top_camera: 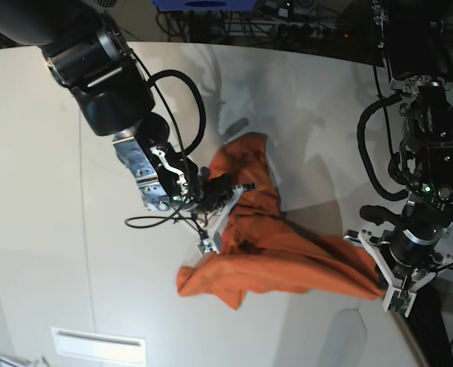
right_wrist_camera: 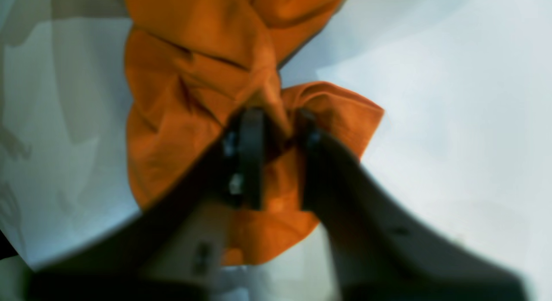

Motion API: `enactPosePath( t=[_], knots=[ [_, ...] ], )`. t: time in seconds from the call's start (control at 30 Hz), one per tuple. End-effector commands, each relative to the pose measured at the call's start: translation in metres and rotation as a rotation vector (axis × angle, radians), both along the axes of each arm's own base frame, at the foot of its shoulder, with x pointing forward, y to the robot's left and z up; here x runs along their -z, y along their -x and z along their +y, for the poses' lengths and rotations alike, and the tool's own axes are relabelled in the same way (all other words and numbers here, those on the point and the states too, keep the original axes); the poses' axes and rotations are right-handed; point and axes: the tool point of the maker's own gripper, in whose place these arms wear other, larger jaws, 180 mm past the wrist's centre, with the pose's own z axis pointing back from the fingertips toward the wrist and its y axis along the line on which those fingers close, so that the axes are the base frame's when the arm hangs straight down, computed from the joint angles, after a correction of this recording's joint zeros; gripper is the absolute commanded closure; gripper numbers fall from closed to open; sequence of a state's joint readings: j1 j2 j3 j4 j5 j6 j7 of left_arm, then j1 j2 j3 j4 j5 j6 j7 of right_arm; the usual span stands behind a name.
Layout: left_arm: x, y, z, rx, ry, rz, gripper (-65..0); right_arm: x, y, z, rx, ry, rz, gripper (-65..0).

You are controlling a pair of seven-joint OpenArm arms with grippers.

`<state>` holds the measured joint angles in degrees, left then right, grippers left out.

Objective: Layout the t-shirt on the table in an organized manner, then fold the t-shirt properly
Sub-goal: 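Grasp another edge of the shirt with the right gripper and lift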

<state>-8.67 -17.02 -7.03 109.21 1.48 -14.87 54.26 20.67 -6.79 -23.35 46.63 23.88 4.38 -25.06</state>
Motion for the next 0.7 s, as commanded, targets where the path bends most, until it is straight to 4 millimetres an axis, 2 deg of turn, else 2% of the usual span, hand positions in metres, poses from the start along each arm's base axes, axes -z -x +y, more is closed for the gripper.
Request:
enactPosePath(
  t=[0.0,0.17,0.2,0.3,0.43,0.5,0.6,0.67],
  knots=[
    [-0.016,-0.005,0.002,-0.001,-0.010,-0.053,0.0,-0.020,-0.020,0.007,0.001,-0.028,-0.059,0.0],
    [0.000,-0.006,0.009,-0.019,-0.005,-0.008,0.0,-0.016,-0.016,0.003,0.001,-0.022,-0.047,0.0],
    [0.005,-0.007,0.011,-0.024,-0.003,0.005,0.0,-0.012,-0.009,0.003,-0.003,-0.019,-0.029,0.0],
    [0.018,-0.006,0.024,-0.042,-0.021,0.050,0.0,-0.016,0.004,-0.019,-0.017,0.008,-0.030,0.0],
    [0.030,-0.006,0.039,-0.064,-0.039,0.095,0.0,-0.043,0.029,-0.042,-0.059,0.035,-0.070,0.0],
    [0.028,-0.015,0.030,-0.037,-0.047,0.092,0.0,-0.060,0.031,-0.057,-0.073,0.061,-0.097,0.0],
    [0.034,-0.029,0.005,0.049,-0.093,0.124,0.0,-0.090,0.015,-0.103,0.000,0.105,-0.135,0.0],
    [0.038,-0.043,-0.013,0.102,-0.121,0.144,0.0,-0.122,-0.012,-0.134,0.066,0.127,-0.197,0.0]
  ],
)
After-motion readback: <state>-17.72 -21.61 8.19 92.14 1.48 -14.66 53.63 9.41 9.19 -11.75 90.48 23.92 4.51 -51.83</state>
